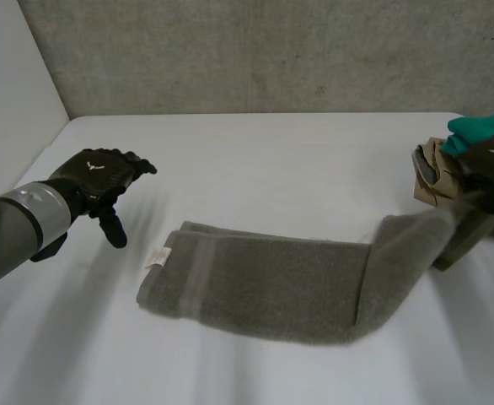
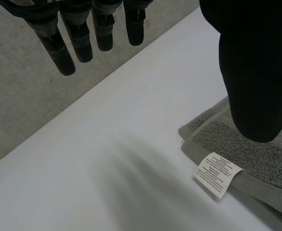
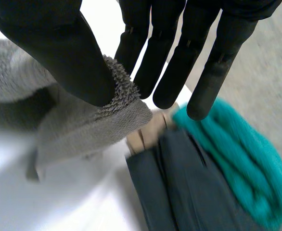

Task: Fold the laundry.

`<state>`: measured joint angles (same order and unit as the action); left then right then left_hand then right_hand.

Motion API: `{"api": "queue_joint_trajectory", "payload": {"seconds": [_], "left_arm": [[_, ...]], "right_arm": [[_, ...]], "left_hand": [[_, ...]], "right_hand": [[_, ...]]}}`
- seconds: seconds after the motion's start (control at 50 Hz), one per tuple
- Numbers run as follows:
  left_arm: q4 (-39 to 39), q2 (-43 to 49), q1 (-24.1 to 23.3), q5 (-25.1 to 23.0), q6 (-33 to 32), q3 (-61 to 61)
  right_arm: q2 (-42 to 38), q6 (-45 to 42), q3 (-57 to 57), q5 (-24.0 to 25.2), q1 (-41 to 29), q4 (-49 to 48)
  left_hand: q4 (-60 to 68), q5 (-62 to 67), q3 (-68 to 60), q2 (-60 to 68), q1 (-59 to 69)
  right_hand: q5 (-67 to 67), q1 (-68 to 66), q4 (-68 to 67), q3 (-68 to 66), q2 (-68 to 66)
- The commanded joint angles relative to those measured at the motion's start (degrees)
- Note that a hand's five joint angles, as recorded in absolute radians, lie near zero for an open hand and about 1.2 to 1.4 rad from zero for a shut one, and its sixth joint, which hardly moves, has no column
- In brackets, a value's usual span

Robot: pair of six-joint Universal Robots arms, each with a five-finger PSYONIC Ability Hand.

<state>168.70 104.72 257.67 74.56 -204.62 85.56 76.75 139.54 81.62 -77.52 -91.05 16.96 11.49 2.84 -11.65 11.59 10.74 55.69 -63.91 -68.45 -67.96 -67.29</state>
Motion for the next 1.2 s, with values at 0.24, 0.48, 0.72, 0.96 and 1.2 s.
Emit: {"api": "queue_joint_trajectory", "payload": {"seconds": [0.24,0.48,0.72,0.96,1.2], "left_arm": [[0.31,-2.86,2.14,-0.11,0.02,1.10],[1.28,-5.49,3.19,-0.11,0.72,3.91],[3.04,-6.55,3.28,-0.11,1.33,5.76],[4.00,-8.48,3.54,0.41,3.35,5.05],[3.92,-10.51,4.69,1.12,6.78,5.93]], "right_arm": [[5.87,-11.83,3.99,6.23,-5.43,-22.22],[-6.60,-21.66,6.36,19.77,-34.00,-32.61],[-22.88,-29.95,-0.14,13.99,-46.14,-28.46],[-16.18,1.77,-5.05,8.25,-49.21,-41.22],[-16.64,-8.40,-11.66,-5.96,-46.68,-33.84]], "left_hand": [[-1.49,-2.84,1.65,-1.59,-0.74],[-1.49,-2.84,1.65,-1.59,-0.74],[-1.49,-2.84,1.65,-1.59,-0.74],[-1.49,-2.84,1.65,-1.59,-0.74],[-1.49,-2.84,1.65,-1.59,-0.74]], "right_hand": [[14.31,-16.09,-11.55,-12.04,-12.71],[14.31,-16.09,-11.55,-12.04,-12.71],[14.31,-16.09,-11.55,-12.04,-12.71],[14.31,-16.09,-11.55,-12.04,-12.71],[14.31,-16.09,-11.55,-12.04,-12.71]]}}
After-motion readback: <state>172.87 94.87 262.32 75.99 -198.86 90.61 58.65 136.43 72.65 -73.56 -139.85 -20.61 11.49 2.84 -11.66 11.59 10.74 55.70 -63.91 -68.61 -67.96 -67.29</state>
